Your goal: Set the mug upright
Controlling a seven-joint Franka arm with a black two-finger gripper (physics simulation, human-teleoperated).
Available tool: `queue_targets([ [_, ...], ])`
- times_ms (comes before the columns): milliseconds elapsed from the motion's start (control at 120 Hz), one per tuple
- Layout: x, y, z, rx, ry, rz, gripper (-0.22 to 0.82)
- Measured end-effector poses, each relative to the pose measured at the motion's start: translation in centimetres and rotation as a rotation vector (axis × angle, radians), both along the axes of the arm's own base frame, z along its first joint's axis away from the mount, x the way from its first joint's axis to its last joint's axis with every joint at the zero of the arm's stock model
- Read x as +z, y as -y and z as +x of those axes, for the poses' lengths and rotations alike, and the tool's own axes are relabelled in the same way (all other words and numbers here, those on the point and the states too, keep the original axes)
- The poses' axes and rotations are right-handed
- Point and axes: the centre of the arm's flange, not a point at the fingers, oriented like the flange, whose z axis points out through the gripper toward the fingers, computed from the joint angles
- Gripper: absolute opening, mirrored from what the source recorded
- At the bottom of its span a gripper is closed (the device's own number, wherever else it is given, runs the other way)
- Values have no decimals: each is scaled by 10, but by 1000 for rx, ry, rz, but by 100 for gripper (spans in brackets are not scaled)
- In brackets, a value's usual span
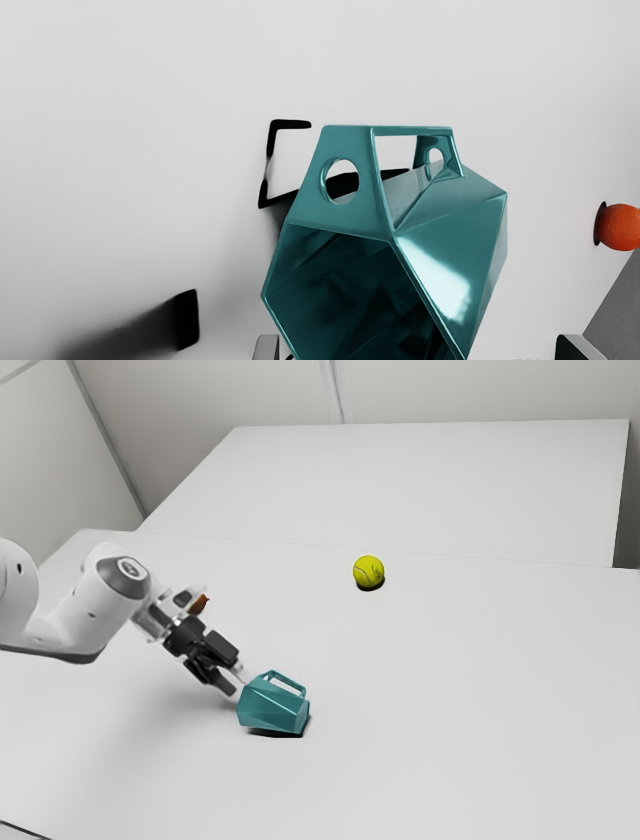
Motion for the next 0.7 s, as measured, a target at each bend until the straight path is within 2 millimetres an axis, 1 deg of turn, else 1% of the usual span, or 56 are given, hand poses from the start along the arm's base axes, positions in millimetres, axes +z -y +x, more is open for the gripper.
queue_targets([
  [208,-9,8,-10,-44,25,-74,60],
  [275,-9,14,-10,-61,37,-94,58],
  [408,-9,20,-10,-85,62,-121,46],
  [600,-15,23,-9,-100,83,-148,22],
  [700,-17,25,-9,-110,93,-156,14],
])
